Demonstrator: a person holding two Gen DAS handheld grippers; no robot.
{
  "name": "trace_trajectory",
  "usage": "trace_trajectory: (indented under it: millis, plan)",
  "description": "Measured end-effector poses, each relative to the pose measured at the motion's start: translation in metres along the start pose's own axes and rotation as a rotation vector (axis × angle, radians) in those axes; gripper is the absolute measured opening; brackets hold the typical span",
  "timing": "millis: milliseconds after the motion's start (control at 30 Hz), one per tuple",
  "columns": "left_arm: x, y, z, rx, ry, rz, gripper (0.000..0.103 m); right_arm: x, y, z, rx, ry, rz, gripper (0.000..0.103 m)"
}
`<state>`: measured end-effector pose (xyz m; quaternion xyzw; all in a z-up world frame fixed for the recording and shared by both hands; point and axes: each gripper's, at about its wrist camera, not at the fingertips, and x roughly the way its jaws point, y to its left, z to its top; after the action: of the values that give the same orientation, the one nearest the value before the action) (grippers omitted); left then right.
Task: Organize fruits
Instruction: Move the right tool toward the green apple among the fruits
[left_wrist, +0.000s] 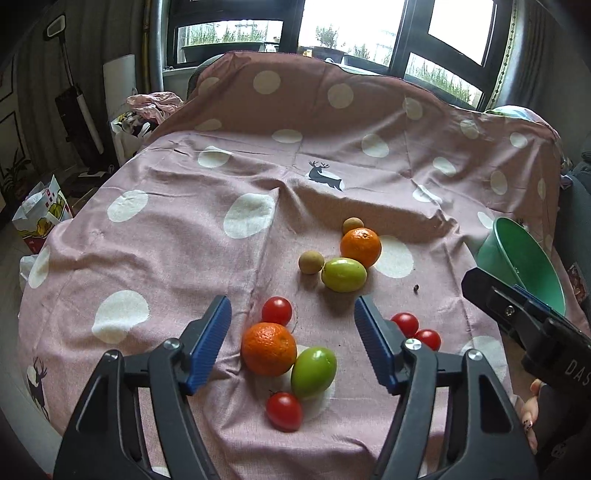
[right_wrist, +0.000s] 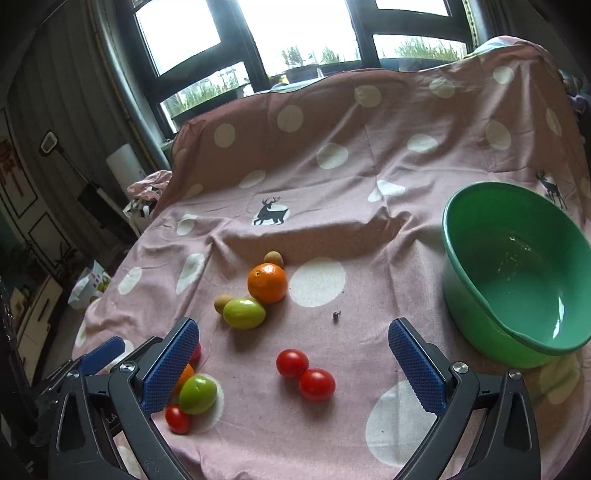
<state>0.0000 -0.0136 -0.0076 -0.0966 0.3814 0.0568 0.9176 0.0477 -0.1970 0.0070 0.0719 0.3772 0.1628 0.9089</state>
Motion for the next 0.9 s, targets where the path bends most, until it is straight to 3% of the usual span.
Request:
trace_trajectory:
  millis: [233, 400, 533, 800, 900]
  plan:
    - [0.003, -0.001, -0.001, -0.022, 0.036, -0.028, 0.059, 0.001, 0.001, -0.002, -0.009, 0.004, -0.017, 0.102]
    - [0.001, -0.003, -0.001, -0.017, 0.046, -0.046, 0.057, 0.002, -0.002, -0.002, 0.024, 0.032, 0.025, 0.087]
    - [0.002, -0.002, -0.001, -0.029, 0.081, -0.081, 0.057, 0.006, -0.006, -0.003, 0.063, 0.075, 0.091, 0.066]
    - [0.004, 0.013, 0.001, -0.099, 0.125, -0.118, 0.057, 0.019, -0.004, -0.006, 0.155, 0.184, 0.26, 0.065]
    - [0.008, 0.018, 0.0, -0.111, 0.157, -0.151, 0.05, 0.027, 0.002, -0.008, 0.164, 0.235, 0.3, 0.064]
